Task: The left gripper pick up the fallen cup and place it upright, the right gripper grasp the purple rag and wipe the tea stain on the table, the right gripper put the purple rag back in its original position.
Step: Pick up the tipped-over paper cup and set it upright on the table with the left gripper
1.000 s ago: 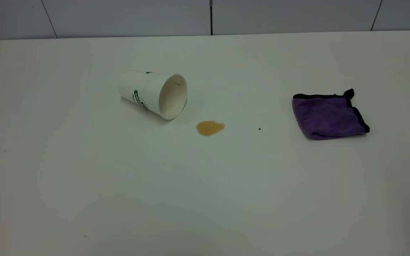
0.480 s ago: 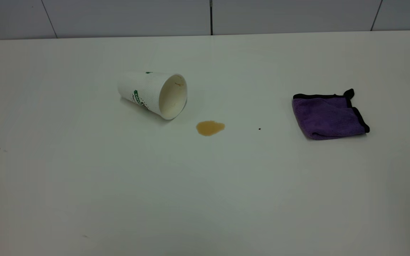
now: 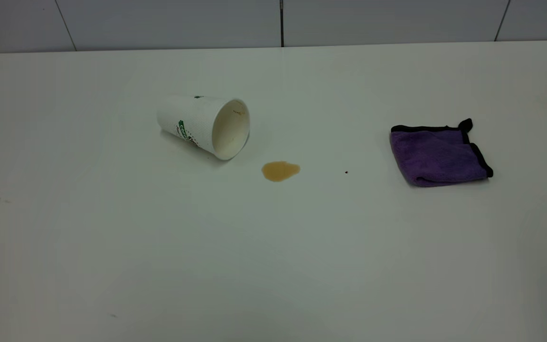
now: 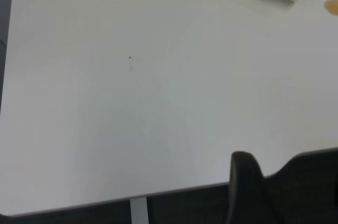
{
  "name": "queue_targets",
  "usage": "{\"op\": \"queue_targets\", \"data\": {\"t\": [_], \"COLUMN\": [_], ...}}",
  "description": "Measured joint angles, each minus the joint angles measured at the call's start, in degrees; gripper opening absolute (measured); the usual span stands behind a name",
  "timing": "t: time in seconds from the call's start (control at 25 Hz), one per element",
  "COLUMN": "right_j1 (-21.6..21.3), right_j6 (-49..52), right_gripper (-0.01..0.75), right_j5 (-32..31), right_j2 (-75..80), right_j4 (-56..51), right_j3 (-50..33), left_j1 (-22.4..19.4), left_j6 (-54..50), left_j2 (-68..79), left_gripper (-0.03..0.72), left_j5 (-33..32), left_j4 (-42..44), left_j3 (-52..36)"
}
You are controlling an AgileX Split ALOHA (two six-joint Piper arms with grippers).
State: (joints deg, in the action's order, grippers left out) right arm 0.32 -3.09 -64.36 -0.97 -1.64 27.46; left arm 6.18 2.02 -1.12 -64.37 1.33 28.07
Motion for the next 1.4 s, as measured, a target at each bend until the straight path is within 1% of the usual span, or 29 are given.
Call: {"op": "queue_targets", "data": {"t": [0.16,0.24,0.32,0.52,0.72,1.0,1.08,1.16,1.4], "right_j1": [0.00,0.00,0.00,0.00,0.00,0.00,0.00,0.00,0.00], "right_j6": [0.00,0.00,0.00,0.00,0.00,0.00,0.00,0.00,0.00], "right_gripper": [0.486,0.486,0.486,0.486,0.486,0.486,0.486,0.486,0.486], "right_j5": [0.00,0.00,0.00,0.00,0.00,0.00,0.00,0.00,0.00], "right_j2": [0.00,0.00,0.00,0.00,0.00,0.00,0.00,0.00,0.00], "right_j4": [0.00,0.00,0.00,0.00,0.00,0.00,0.00,0.00,0.00], "right_j3": [0.00,0.00,0.00,0.00,0.00,0.00,0.00,0.00,0.00], "left_j1": [0.00,0.00,0.00,0.00,0.00,0.11,1.07,2.87,10.89], "left_j6": [-2.02,-2.02,-2.02,0.97,1.88,2.07,2.12,2.14,1.94], "left_j2": [2.56,6.43,11.32,28.40,46.02,68.22,73.15,77.80,91.23], "left_gripper": [0.429,0.429,0.429,0.429,0.429,0.429,0.429,0.429,0.429], "left_j5": [2.79,5.55,9.19,21.15,31.21,34.95,35.39,35.55,36.69], "left_j4": [-0.34,-1.33,-1.33,-1.33,-1.33,-1.33,-1.33,-1.03,1.03], "left_j3": [1.89,2.83,3.67,5.97,10.65,19.27,21.68,23.79,30.08]}}
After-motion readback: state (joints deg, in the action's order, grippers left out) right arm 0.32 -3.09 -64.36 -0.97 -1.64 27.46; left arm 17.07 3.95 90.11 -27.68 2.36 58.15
